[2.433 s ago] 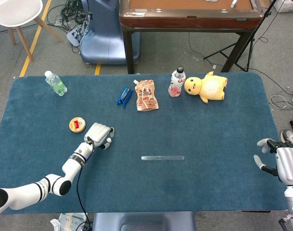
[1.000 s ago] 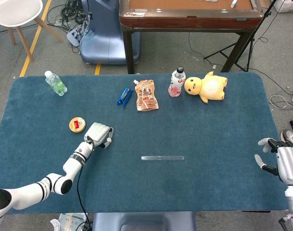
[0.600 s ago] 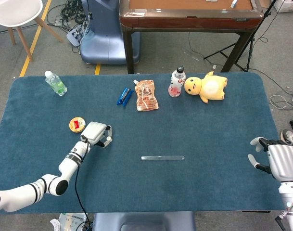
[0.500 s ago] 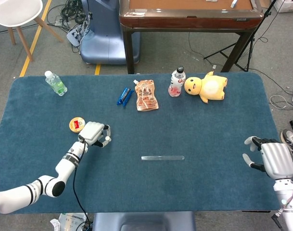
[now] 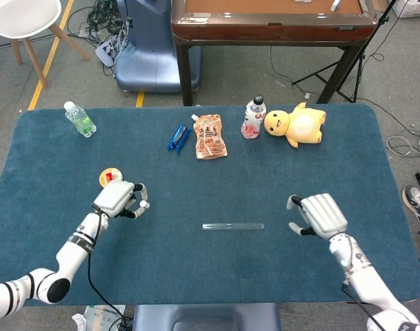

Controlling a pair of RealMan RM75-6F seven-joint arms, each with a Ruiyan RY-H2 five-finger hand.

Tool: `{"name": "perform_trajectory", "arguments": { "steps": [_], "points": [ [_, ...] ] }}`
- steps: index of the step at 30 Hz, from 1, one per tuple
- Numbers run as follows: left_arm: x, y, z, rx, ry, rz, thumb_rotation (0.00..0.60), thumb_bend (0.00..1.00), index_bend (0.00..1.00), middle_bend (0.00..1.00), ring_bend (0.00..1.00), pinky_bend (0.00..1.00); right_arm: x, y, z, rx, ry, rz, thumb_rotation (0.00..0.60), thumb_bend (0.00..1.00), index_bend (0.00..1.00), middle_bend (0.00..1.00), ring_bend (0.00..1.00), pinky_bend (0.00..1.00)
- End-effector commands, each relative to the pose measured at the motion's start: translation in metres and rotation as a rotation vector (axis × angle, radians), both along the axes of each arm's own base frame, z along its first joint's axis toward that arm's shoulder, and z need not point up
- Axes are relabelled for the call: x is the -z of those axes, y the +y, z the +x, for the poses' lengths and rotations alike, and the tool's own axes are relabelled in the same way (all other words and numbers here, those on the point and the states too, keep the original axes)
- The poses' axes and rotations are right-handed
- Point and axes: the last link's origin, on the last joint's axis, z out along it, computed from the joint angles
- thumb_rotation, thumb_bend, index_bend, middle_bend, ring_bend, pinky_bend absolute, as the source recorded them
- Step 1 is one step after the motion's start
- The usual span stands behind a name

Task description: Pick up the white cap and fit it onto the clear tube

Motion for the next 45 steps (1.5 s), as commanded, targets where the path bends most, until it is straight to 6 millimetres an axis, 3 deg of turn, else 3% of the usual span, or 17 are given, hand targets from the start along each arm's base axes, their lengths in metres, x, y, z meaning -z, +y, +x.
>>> {"name": "perform_trajectory", "arguments": {
  "steps": [1,12,21,45],
  "points": [
    [-0.008,-0.007,-0.002,0.000,-0.001,0.010,0.600,0.32,0.53,1.00,1.00,1.00,0.030,-0.014,0.018,-0.034,0.031,0.069,0.600,0.23,0.47,0.90,0.91,1.00],
    [-0.015,-0.026,-0.005,0.002,0.001,0.001,0.600,0.32,0.53,1.00,1.00,1.00,0.085,-0.032,0.052,-0.069,0.081,0.176,0.600,0.20,0.48,0.93,0.95,1.00],
    [-0.014,-0.031,-0.003,0.015,0.001,-0.005,0.600,0.32,0.53,1.00,1.00,1.00,0.120,-0.038,0.059,-0.043,0.129,0.223,0.600,0.20,0.49,0.93,0.95,1.00],
    [-0.012,-0.034,-0.006,0.013,0.004,-0.011,0.600,0.32,0.53,1.00,1.00,1.00,0.162,-0.053,0.081,-0.029,0.132,0.238,0.600,0.25,0.51,0.93,0.95,1.00]
  ]
}}
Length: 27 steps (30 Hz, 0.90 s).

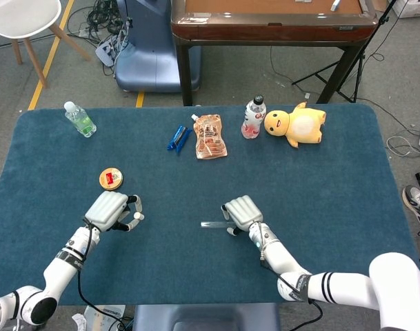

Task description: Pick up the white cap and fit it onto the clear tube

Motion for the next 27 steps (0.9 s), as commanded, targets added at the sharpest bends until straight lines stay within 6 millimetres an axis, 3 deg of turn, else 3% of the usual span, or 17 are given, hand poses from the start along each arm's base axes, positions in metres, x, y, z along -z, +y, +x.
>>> {"name": "perform_trajectory", "arguments": {
  "steps": [1,8,13,16,23,27],
  "points": [
    [0.000,0.000,-0.001,-0.001,0.000,-0.001,0.600,0.32,0.53,1.00,1.00,1.00,0.002,0.001,0.001,-0.001,0.002,0.003,0.600,0.25,0.52,0.93,0.95,1.00],
    [0.000,0.000,-0.002,-0.001,-0.002,-0.001,0.600,0.32,0.53,1.00,1.00,1.00,0.006,0.000,0.002,0.001,0.012,0.003,0.600,0.29,0.54,0.93,0.95,1.00],
    [-0.003,0.001,-0.002,-0.007,-0.012,0.005,0.600,0.32,0.53,1.00,1.00,1.00,0.004,-0.002,0.003,0.004,-0.005,-0.012,0.600,0.43,0.58,0.93,0.95,1.00],
    [-0.009,0.005,0.000,-0.017,-0.039,0.020,0.600,0.32,0.53,1.00,1.00,1.00,-0.004,-0.005,0.005,0.016,-0.053,-0.036,0.600,0.51,0.61,0.93,0.95,1.00],
    [-0.028,0.017,0.008,-0.077,-0.175,0.041,0.600,0.32,0.53,1.00,1.00,1.00,-0.035,-0.012,0.015,0.044,-0.242,-0.113,0.600,0.56,0.66,0.93,0.95,1.00],
    [-0.037,0.022,0.013,-0.124,-0.275,0.020,0.600,0.32,0.53,1.00,1.00,1.00,-0.041,-0.012,0.019,0.055,-0.374,-0.145,0.600,0.57,0.68,0.93,0.95,1.00]
  ]
}}
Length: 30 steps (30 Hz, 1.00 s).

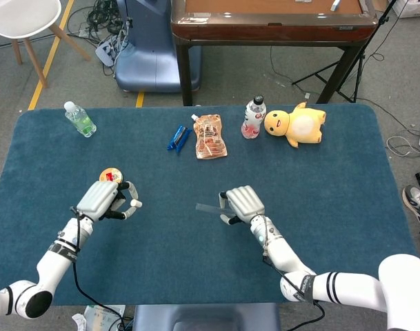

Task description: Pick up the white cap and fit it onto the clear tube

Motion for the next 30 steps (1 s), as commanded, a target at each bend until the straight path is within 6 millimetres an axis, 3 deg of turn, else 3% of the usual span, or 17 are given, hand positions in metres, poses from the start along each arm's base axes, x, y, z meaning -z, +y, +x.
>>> {"name": "perform_trajectory", "arguments": {
  "steps": [1,15,30],
  "points": [
    [-0.011,0.006,0.007,-0.042,-0.099,-0.014,0.600,0.32,0.53,1.00,1.00,1.00,-0.008,-0.001,0.003,0.005,-0.130,-0.046,0.600,0.58,0.68,0.93,0.95,1.00],
    [-0.030,0.014,0.030,-0.078,-0.272,-0.066,0.600,0.32,0.53,1.00,1.00,1.00,0.017,-0.003,0.026,-0.050,-0.354,-0.081,0.600,0.58,0.69,0.92,0.95,1.00],
    [-0.011,0.015,0.050,-0.008,-0.228,-0.099,0.600,0.32,0.54,1.00,1.00,1.00,0.032,-0.003,0.042,-0.092,-0.430,-0.062,0.600,0.58,0.69,0.92,0.95,1.00]
  ]
}}
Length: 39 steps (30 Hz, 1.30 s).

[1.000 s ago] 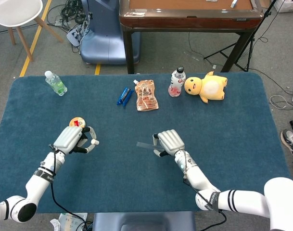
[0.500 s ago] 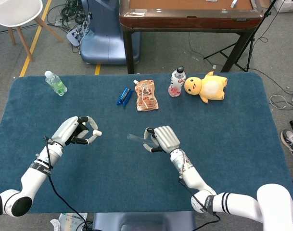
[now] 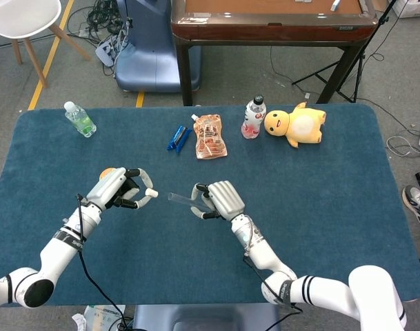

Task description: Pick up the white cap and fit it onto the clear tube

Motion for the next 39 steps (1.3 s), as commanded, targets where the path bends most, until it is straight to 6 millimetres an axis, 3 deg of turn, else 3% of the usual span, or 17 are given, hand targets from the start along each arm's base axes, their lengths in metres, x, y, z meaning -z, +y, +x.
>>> {"name": "perform_trajectory", "arguments": {
  "steps": [1,13,39],
  "points": [
    [0.005,0.001,0.004,0.032,0.033,0.012,0.600,0.32,0.54,1.00,1.00,1.00,0.001,0.000,0.002,-0.006,-0.005,0.002,0.600,0.58,0.69,0.92,0.95,1.00],
    [0.015,0.002,0.017,0.046,0.021,0.002,0.600,0.32,0.54,1.00,1.00,1.00,0.001,0.001,0.002,-0.011,-0.011,0.002,0.600,0.58,0.69,0.92,0.95,1.00],
    [0.023,0.000,0.019,0.049,-0.003,-0.004,0.600,0.31,0.54,1.00,1.00,1.00,0.003,0.002,0.013,0.008,-0.076,0.001,0.600,0.58,0.69,0.92,0.95,1.00]
  ]
}}
